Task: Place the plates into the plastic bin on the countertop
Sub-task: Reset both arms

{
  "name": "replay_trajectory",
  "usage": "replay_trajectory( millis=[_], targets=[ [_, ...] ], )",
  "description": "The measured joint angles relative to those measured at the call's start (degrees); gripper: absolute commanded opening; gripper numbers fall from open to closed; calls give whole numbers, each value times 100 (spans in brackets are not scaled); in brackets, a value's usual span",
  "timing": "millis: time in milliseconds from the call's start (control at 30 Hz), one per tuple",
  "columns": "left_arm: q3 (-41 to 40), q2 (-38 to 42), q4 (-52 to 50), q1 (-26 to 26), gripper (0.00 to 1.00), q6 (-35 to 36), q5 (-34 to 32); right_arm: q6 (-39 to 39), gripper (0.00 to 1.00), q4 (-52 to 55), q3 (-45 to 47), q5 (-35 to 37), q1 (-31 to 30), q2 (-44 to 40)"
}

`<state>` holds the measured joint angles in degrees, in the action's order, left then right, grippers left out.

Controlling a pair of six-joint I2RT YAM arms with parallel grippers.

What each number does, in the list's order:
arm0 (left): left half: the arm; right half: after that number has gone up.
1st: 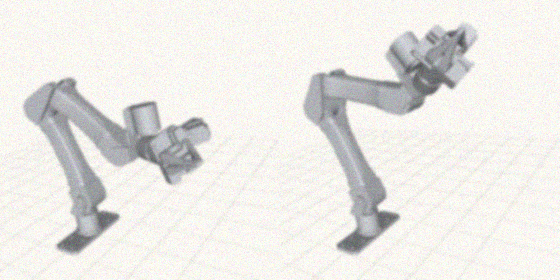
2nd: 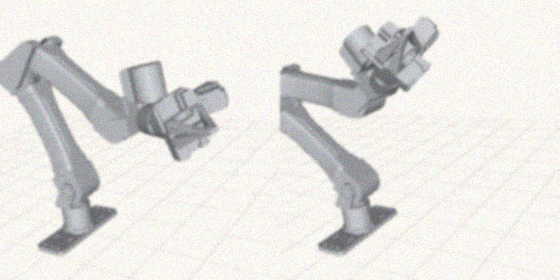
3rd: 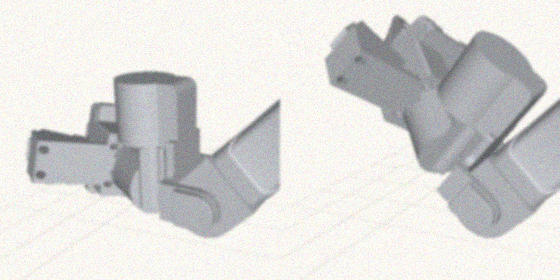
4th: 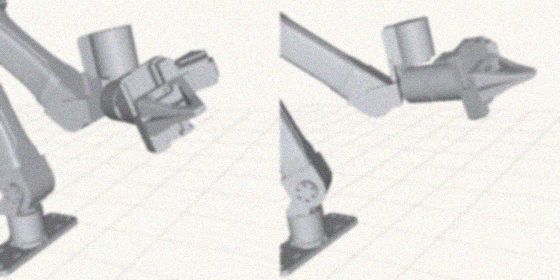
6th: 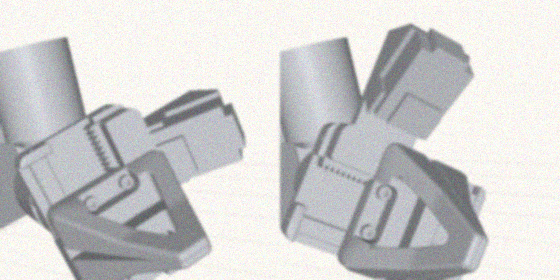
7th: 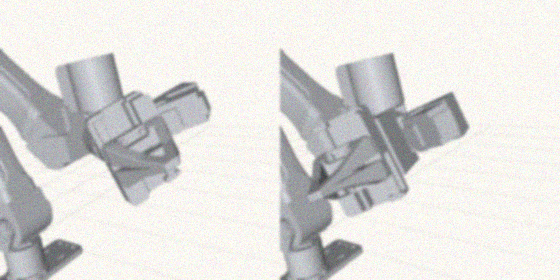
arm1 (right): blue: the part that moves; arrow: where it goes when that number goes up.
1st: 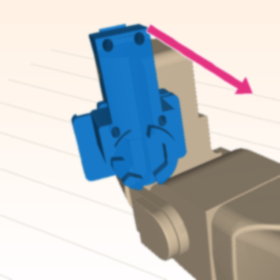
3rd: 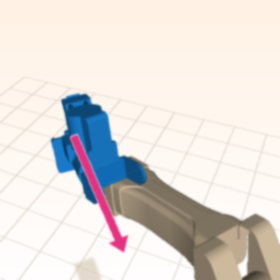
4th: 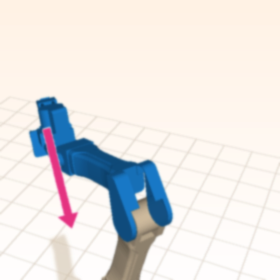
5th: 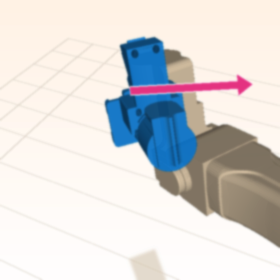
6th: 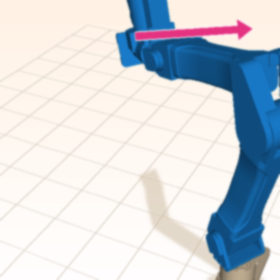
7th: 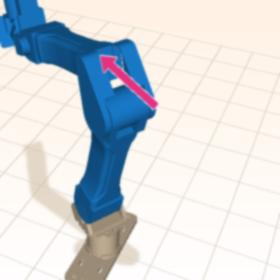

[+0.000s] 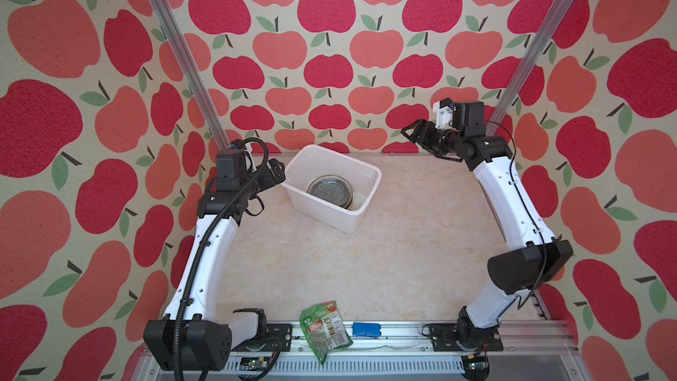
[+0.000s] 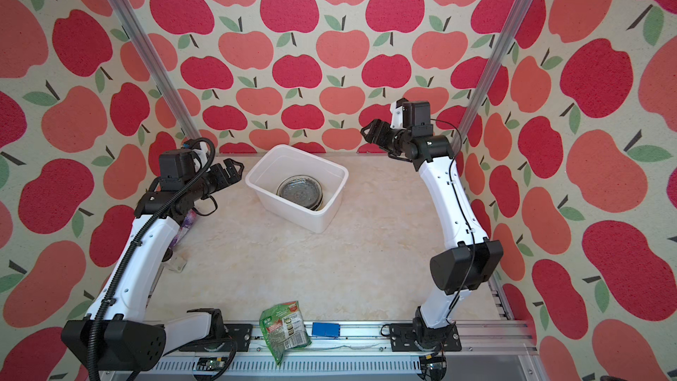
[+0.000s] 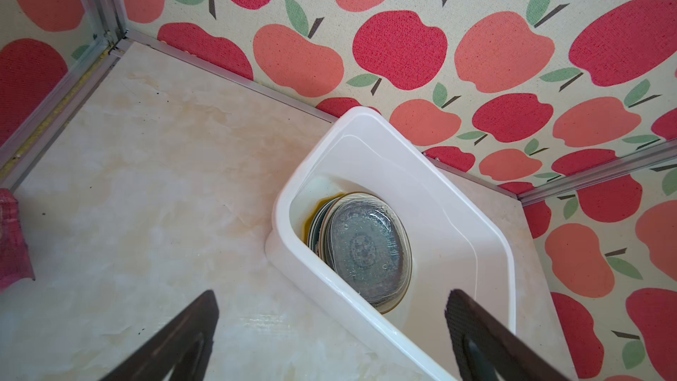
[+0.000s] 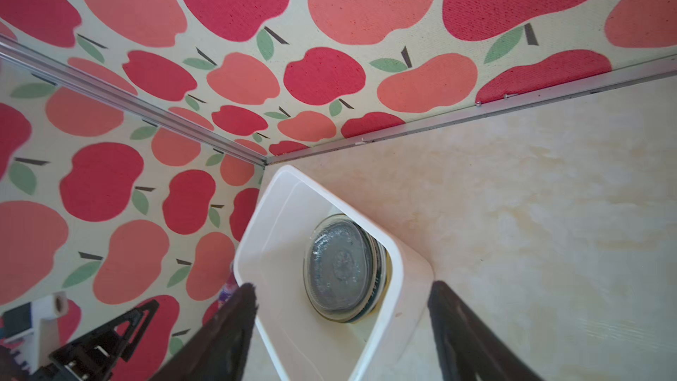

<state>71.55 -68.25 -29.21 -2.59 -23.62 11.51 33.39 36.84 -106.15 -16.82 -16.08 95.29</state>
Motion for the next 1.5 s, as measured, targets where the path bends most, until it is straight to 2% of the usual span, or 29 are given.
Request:
replay_trajectory(
  millis=[100, 300, 400, 533, 667, 800, 900, 1067, 1200, 1367, 1433, 1500],
  targets=[
    [-955, 551, 470, -304, 99, 28, -345, -234, 99, -457, 1362, 302, 11, -564],
    [-2861, 1694, 1587, -706, 99, 197, -824, -802, 99, -1679, 3952, 1563, -2, -1880],
    [-3182, 1749, 1926, -800, 99, 334, -994, -1027, 99, -1928, 4568, 2039, 2, -2350],
    [-3276, 1742, 2282, -852, 99, 688, -1331, -1154, 99, -2308, 5005, 2341, -35, -2719],
    [-3539, 2083, 2549, -850, 99, 1187, -1971, -1250, 99, -2658, 5753, 2531, -81, -3058],
    [-4009, 2315, 3053, -723, 99, 1534, -2682, -1316, 99, -2765, 6135, 2785, -79, -2994],
    [-4538, 1751, 4026, -339, 99, 1698, -2883, -1419, 99, -2962, 6188, 2920, -79, -2798],
    [-5165, -317, 5777, 387, 99, 1862, -2883, -1604, 99, -3263, 6153, 3040, -79, -2409],
    [-5348, -1644, 7226, 835, 99, 1843, -2562, -1733, 99, -3650, 6194, 3167, -79, -2385],
    [-5458, -1847, 8011, 922, 99, 1862, -1989, -2103, 99, -4192, 6404, 3585, -48, -2391],
    [-5534, -2181, 8762, 922, 99, 1930, -1749, -2330, 99, -4546, 6640, 3834, 26, -2391],
    [-5663, -2389, 9012, 911, 99, 1978, -1626, -2608, 99, -5071, 6972, 4122, 140, -2363]
  ],
)
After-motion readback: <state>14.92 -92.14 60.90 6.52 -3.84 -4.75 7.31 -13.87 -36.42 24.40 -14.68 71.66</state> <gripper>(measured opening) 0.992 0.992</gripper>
